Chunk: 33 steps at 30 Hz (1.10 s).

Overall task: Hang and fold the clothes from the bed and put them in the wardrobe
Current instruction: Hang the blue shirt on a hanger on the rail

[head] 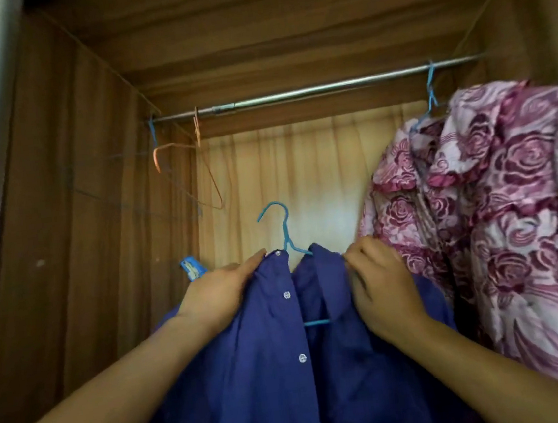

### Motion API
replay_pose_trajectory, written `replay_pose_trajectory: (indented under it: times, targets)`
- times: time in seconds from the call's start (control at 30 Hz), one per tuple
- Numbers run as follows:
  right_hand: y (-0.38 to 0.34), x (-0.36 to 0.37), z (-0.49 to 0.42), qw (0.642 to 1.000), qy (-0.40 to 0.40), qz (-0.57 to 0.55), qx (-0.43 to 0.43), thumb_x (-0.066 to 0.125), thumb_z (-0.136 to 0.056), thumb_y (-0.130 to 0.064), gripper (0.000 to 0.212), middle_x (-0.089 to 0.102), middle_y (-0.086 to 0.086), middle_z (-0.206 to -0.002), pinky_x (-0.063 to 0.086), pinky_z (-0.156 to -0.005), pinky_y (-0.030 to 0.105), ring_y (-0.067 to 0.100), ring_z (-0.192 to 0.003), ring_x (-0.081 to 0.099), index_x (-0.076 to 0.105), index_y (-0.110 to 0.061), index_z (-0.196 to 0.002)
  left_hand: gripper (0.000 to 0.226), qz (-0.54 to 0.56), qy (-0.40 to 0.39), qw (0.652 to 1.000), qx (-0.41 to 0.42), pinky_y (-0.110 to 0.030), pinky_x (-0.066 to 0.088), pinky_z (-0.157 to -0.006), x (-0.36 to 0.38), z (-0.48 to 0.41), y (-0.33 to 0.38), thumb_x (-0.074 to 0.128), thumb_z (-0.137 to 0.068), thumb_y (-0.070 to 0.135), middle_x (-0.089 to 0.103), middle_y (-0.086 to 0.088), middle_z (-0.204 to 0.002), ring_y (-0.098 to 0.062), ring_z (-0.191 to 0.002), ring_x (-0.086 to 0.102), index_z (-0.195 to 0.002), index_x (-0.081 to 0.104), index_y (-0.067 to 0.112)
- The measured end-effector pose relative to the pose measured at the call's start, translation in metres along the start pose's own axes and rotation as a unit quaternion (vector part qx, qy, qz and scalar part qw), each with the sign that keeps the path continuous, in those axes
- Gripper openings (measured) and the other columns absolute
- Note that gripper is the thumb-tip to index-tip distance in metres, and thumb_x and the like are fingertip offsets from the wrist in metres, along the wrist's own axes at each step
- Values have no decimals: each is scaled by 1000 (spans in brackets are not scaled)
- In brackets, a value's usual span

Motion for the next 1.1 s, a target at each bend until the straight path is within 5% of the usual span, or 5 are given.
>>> replay_pose_trajectory:
  times: [0.3, 0.6, 0.8, 0.93, 1.1]
  targets:
    - [28, 4, -25, 994, -84, 43, 53, 48, -101, -46, 32, 52, -7, -125, 37, -104, 39, 15, -121, 46, 63, -22, -115, 50, 49, 141, 986, 77, -39, 53, -80, -70, -24, 7, 37, -105, 33, 60, 11, -129, -23, -114, 60, -152, 30, 49]
    - [69, 15, -60, 942, -205, 226, 142, 42, -98, -15, 6, 64, 6, -99, 41, -63, 37, 34, -89, 65, 39, -18, -102, 27, -54, 386, 890, 236, -40, 51, -60, -132, 8, 52, 52, -94, 13, 69, -6, -88, -31, -74, 65, -100, 78, 8]
    - [84, 9, -84, 951, -160, 217, 152, 42, -98, -15, 10, 63, 7, -97, 40, -62, 37, 34, -83, 62, 33, -20, -97, 29, -100, 272, 887, 360, -37, 53, -80, -106, 10, 96, 50, -97, 26, 68, 4, -98, -20, -93, 66, -109, 76, 23]
    - [91, 0, -96, 966, -134, 166, 149, 45, -100, -25, 8, 61, 5, -93, 49, -67, 41, 35, -85, 61, 39, -20, -98, 47, -129, 229, 953, 152, -48, 37, -105, -122, -22, 51, 40, -101, 45, 50, 1, -142, -24, -131, 47, -147, 45, 40]
    - [102, 8, -111, 970, -129, 147, 144, 42, -100, -17, 11, 52, 5, -89, 49, -70, 41, 33, -87, 60, 38, -17, -90, 65, -166, 85, 979, 83, -33, 45, -66, -116, -48, 30, 35, -101, 35, 48, 6, -114, -24, -96, 62, -146, -5, 59]
Point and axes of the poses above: each hand's wrist, its own z-axis away from the middle knuckle, its own x-axis out of the palm, y = z × x, the point moved 7 cm from there along -z, towards the middle knuckle
